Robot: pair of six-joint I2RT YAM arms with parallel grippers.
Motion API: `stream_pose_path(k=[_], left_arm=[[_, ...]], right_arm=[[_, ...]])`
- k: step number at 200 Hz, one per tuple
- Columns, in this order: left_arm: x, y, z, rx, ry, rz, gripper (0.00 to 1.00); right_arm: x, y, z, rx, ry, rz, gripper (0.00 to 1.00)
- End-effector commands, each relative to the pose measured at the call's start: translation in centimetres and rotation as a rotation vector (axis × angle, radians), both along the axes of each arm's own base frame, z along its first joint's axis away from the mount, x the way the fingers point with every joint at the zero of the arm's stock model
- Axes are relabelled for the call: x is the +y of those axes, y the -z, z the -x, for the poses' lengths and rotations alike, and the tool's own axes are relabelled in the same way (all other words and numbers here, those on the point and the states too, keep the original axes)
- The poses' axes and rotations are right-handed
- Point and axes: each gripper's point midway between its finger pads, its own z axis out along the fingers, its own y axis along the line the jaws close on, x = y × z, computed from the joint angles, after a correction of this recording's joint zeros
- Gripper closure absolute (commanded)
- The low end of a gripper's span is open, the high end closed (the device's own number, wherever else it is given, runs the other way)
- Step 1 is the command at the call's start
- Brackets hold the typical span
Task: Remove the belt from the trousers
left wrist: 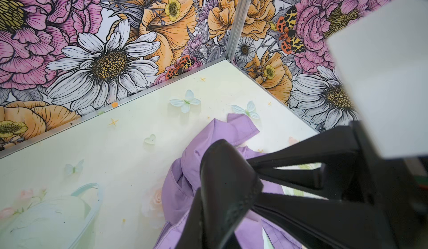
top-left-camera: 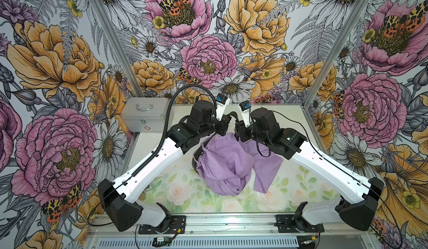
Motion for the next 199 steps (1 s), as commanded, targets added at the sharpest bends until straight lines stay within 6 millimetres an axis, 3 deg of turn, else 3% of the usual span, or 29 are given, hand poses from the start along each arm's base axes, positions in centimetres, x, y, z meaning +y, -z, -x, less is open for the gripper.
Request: stream_pose_path(k=[1,40,77,121,139,154,179,199], left_arm=[[-0.7,-3.1,0.1,-0.051,0.013,0.082,1.0],[-0.8,-3.2,0.2,-0.054,0.016,0.081,1.0],[-0.7,-3.5,0.2,-0.06,0.014,0.085,1.0],[-0.7,-3.4,0.2,-0.058,0.014,0.084,1.0],[-0.7,-3.6,0.2,-0.062,0.012,0.087,1.0],[-0.7,-3.7,0.2,-0.062,0.015,0.087,1.0],[-0.8,-3.7,0.3,-0.061,0.018,0.088,1.0],[-0.8,-3.5,0.3,-0.059,0.018,0.086,1.0]], right_arm=[[0.3,-1.2,-0.2,-0.021,-0.002,-0.023,0.71],[0.4,-0.7,-0.2,-0.009,-0.006,-0.02,0.78],[0.3,0.6,-0.1,0.016,0.002,-0.008,0.75],[0.3,0.7,-0.1,0.018,0.004,-0.007,0.81],[0.3,1.1,-0.1,0.026,0.004,0.001,0.72],[0.3,1.4,-0.2,0.031,0.006,0.003,0.71],[0.3,1.3,-0.2,0.028,0.008,0.002,0.83],[0.3,1.0,-0.1,0.022,0.007,-0.001,0.87]])
